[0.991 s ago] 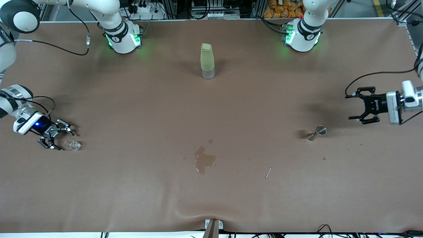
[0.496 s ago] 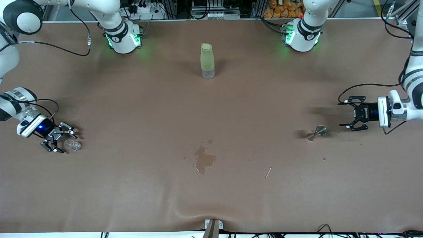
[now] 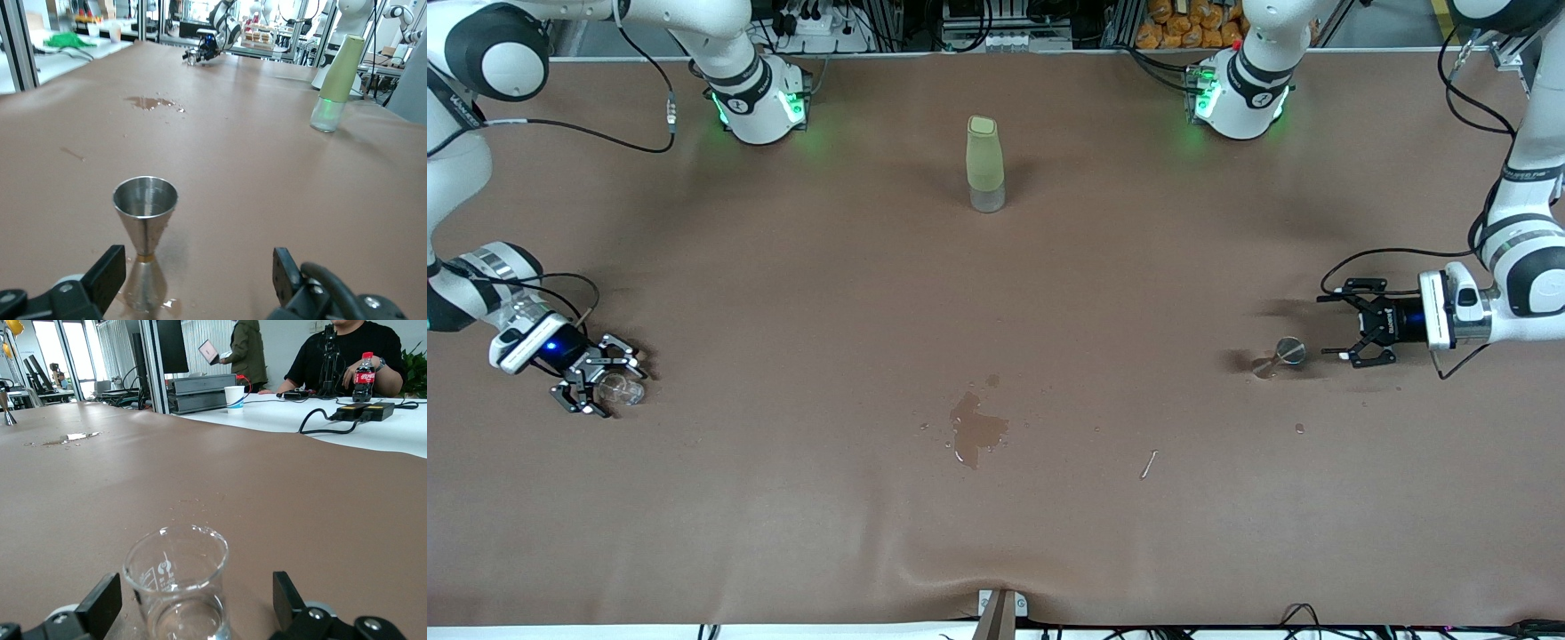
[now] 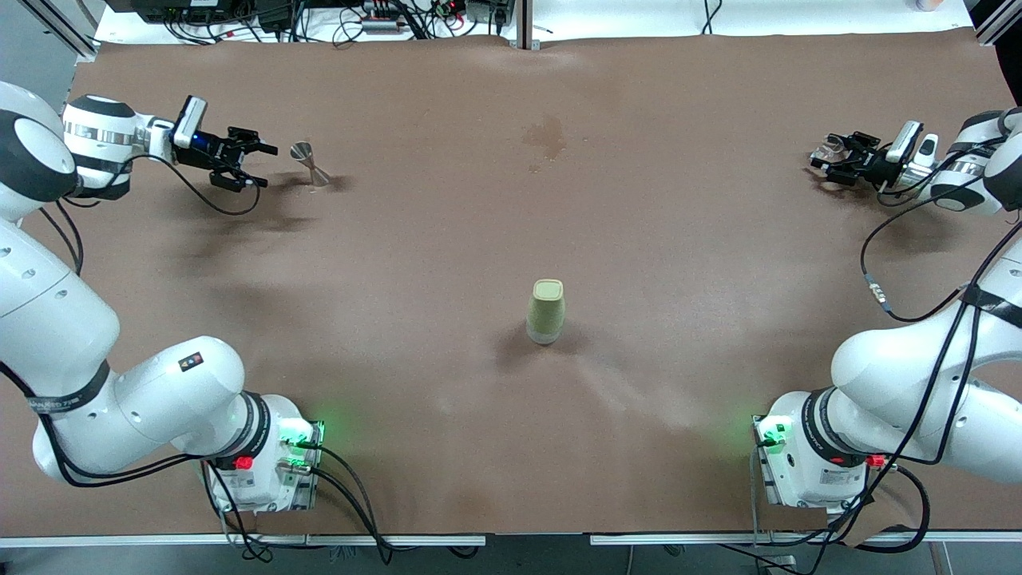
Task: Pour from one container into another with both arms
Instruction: 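Grasp the glass beaker with the right gripper while the left gripper grasps the jigger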
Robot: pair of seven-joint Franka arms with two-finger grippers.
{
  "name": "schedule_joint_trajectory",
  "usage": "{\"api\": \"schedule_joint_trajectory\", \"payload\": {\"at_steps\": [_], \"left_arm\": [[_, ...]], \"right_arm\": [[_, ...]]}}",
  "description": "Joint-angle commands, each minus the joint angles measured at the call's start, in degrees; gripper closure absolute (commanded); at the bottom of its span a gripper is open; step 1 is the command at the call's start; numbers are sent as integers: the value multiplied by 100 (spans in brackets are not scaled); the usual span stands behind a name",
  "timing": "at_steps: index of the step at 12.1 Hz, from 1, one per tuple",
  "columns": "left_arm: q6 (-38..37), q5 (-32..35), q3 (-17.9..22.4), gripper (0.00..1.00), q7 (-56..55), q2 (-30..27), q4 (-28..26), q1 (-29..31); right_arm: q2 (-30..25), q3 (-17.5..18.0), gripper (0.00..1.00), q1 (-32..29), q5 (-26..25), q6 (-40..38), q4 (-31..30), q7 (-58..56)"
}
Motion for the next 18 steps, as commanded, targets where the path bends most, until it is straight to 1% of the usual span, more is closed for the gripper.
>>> {"api": "schedule_joint_trajectory", "payload": {"at_steps": [1,3,4,6,7,11,13,14,18], "left_arm": [[-81,-425,-18,13,701,323,241,-17],[-55,-462,-18,14,948,489,268,-52],[-55,-540,-18,16,1115,604,390,-52],[-55,-602,-18,19,1266,754,461,-69],[-55,-611,-18,22,1327,850,462,-69],[15,-988,-18,27,1372,1053,531,-201],[50,-1050,-18,30,1380,1149,628,-254],[50,-1129,-18,37,1380,1193,646,-280],[68,-1200,-18,41,1416,1343,716,-333]], "right_arm": [[11,-31,0,146,294,27,-1,-119],[55,-31,0,190,330,36,7,-119],[73,-31,26,216,330,36,16,-119],[82,-31,99,225,322,36,25,-145],[82,-31,100,225,322,36,34,-215],[117,-31,100,225,322,27,34,-321],[117,-31,100,225,313,9,42,-321],[108,-31,100,243,287,0,43,-313],[3,-22,100,584,295,-35,148,-190]]}}
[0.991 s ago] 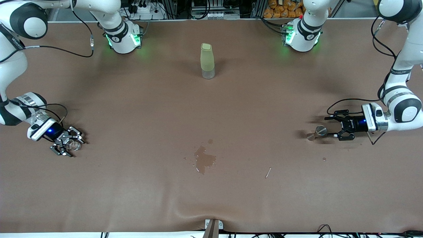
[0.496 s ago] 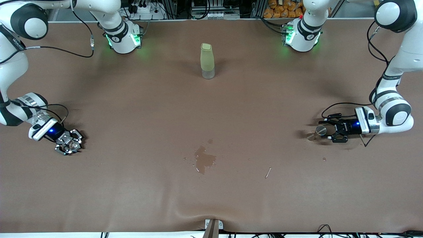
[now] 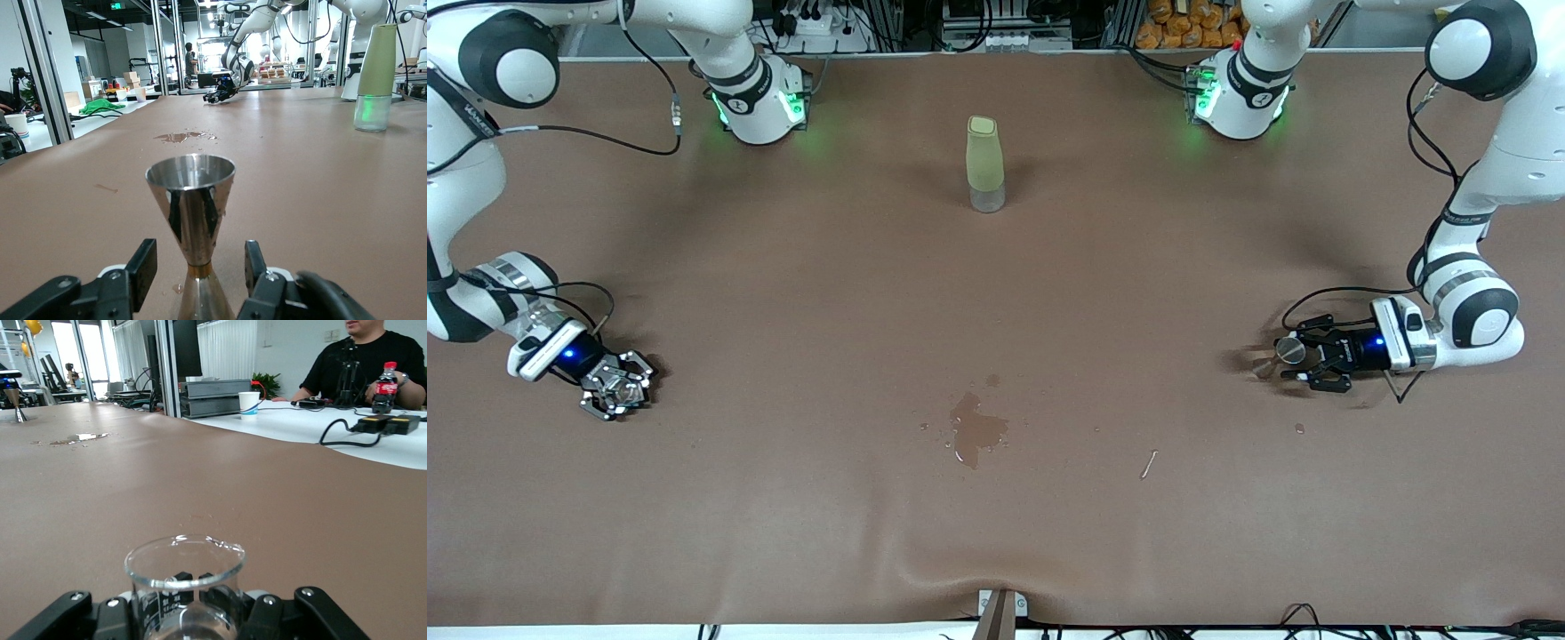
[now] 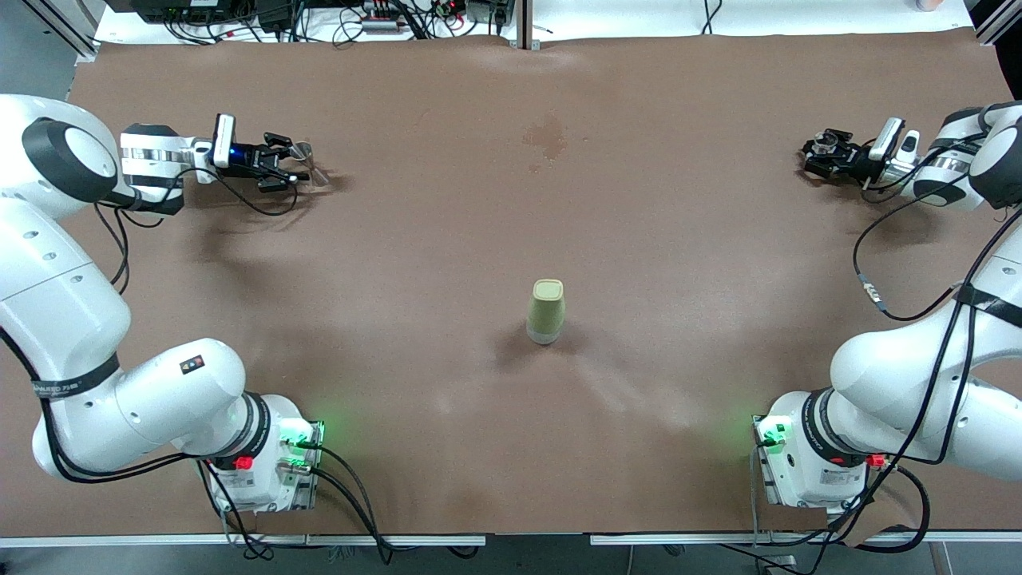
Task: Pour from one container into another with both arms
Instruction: 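Lift the beaker and jigger and carry both toward the table's middle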
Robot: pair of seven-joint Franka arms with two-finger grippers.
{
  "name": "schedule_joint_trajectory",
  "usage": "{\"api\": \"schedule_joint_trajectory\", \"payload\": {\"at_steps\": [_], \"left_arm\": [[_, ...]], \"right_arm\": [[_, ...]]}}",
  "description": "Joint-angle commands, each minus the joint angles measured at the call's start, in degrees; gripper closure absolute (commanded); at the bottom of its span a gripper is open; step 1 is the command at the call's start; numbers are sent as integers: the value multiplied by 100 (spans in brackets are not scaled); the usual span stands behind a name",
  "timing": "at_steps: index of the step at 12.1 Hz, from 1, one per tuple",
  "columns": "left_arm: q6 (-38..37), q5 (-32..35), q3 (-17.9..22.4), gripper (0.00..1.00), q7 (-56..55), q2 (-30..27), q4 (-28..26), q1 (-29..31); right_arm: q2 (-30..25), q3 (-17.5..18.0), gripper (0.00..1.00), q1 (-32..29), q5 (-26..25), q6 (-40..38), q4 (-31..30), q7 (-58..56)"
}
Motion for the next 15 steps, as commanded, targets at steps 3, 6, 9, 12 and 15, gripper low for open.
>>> {"api": "schedule_joint_trajectory", "payload": {"at_steps": [3,6,9,12,15], "left_arm": [[72,-317,17,43,226,137,133,-164],[72,-371,17,54,271,172,142,-191],[72,-379,17,68,262,260,142,-209],[72,-371,17,95,192,287,142,-191],[55,-388,17,100,-88,269,115,-191]], "right_arm": [[-106,-49,100,763,186,29,365,686],[-141,-67,100,1229,73,3,761,1511],[-238,-50,100,1582,-708,-259,1348,2977],[-229,-41,100,1836,-675,-304,1693,3175],[-203,380,100,1890,-666,-304,1912,3166]]}}
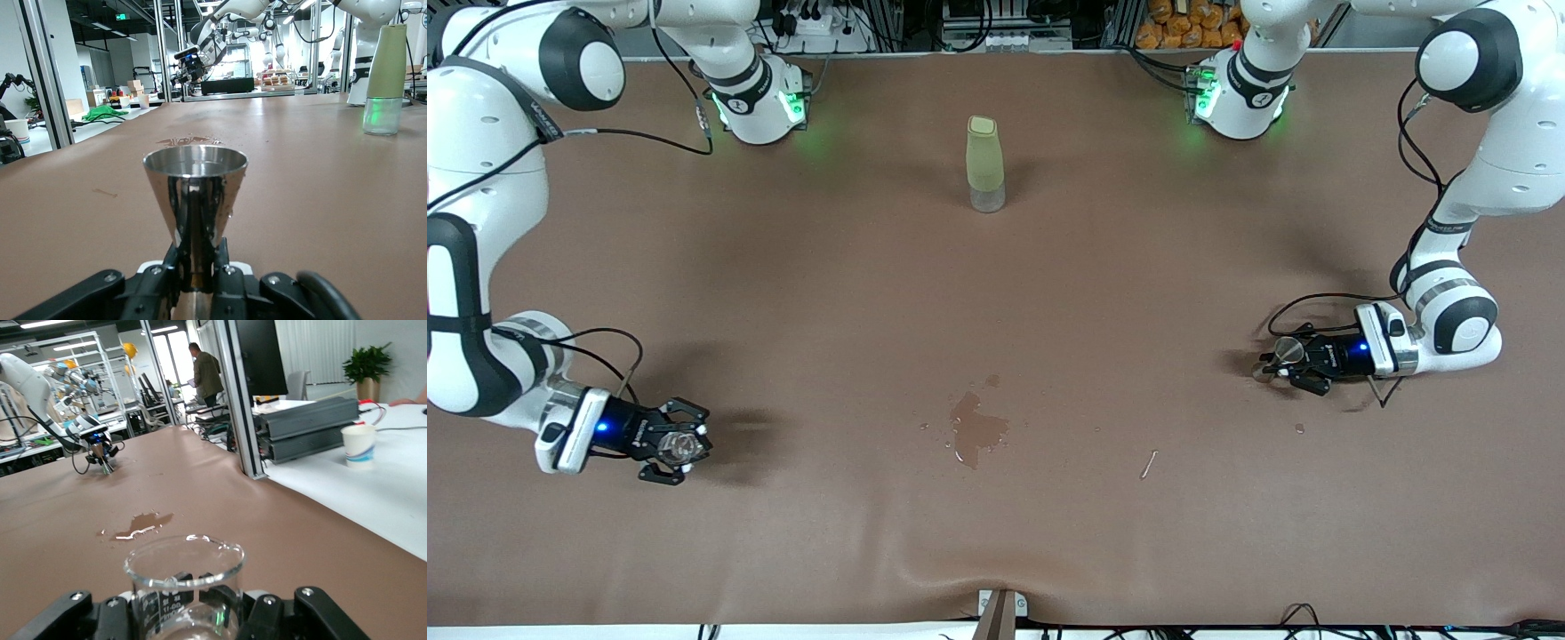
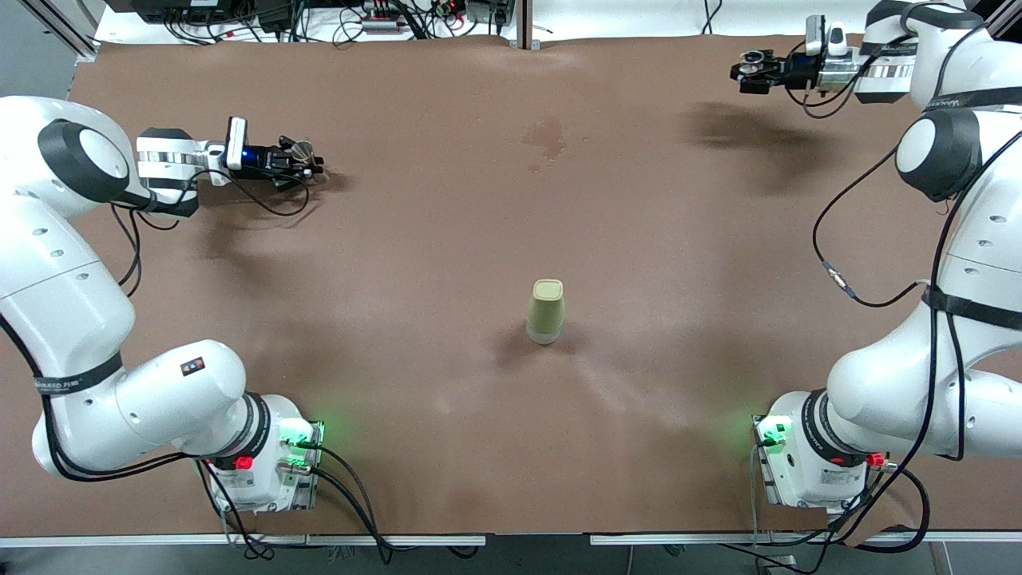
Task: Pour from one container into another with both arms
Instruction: 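Lift the beaker and jigger and carry both toward the table's middle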
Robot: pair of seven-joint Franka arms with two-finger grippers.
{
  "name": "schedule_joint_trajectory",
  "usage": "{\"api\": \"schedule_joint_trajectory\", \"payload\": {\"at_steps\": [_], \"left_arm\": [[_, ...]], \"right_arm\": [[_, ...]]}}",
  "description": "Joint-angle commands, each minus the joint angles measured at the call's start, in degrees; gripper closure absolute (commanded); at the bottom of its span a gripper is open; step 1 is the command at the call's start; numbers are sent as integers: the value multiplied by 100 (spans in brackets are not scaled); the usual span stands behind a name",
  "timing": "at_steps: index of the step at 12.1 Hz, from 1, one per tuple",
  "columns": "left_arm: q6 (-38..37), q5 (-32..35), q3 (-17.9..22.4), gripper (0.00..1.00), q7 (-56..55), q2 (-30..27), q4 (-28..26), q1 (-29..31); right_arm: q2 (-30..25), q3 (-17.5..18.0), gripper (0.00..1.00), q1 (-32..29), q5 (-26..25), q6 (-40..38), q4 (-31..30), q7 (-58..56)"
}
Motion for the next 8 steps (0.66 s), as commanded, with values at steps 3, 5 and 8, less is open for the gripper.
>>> {"api": "schedule_joint_trajectory", "payload": {"at_steps": [3,5,8], "left_arm": [[18,-134,-145,100,-913,-108,131,-474],[53,-169,-400,100,-1221,-196,306,-816],[649,-783,-567,100,-1337,-329,333,-1597]], "right_arm": [[24,691,100,28,-23,-24,195,78],[33,912,100,63,108,-15,195,122],[33,921,100,405,459,-33,195,175]]}}
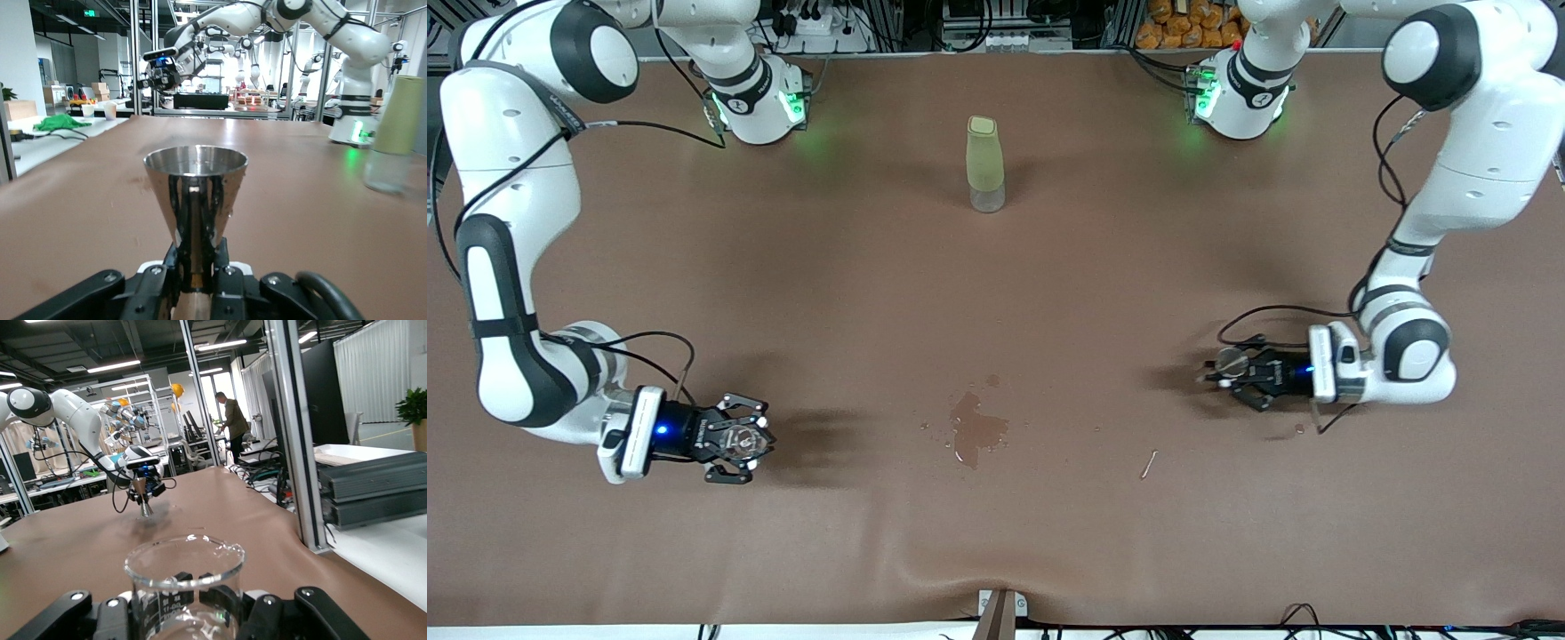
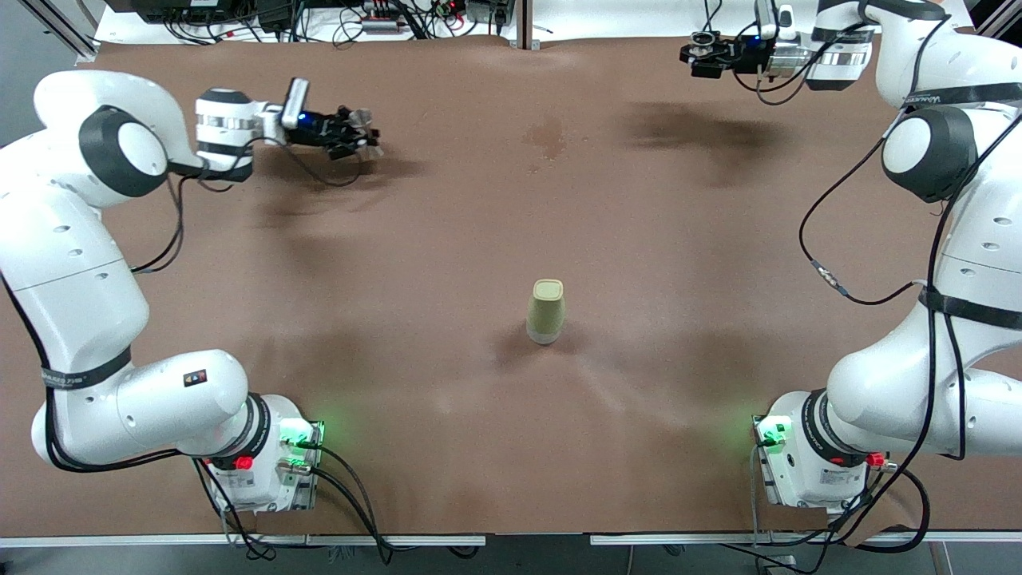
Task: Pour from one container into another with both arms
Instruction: 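Lift the beaker and jigger and carry both toward the table's middle, then bring the jigger with the left gripper over the beaker rim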
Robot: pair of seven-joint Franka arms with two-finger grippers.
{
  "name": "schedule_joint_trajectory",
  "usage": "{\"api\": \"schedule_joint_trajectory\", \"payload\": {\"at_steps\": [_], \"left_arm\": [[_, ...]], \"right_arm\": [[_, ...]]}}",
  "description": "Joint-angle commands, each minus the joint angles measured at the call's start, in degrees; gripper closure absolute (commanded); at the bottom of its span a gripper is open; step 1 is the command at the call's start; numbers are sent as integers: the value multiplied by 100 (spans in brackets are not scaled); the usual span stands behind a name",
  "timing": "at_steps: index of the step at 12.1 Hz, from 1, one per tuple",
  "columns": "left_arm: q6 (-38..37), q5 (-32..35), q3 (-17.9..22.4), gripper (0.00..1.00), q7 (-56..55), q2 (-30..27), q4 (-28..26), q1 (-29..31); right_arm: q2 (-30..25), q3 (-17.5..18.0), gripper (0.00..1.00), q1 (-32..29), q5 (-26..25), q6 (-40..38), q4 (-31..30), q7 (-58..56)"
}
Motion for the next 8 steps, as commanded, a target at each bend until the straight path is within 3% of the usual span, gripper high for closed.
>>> {"api": "schedule_joint_trajectory", "payload": {"at_steps": [1,4,8], "left_arm": [[591,-553,-40,100,-1,-149,-69,-755],[1015,-1739,-49,100,123,-131,-68,-1521],[1674,-2575,-49,100,26,-131,274,-2216]], "right_arm": [[26,3,100,298,318,-32,89,217],[26,3,100,632,319,-286,80,314],[0,3,100,1177,354,-270,80,349]]}}
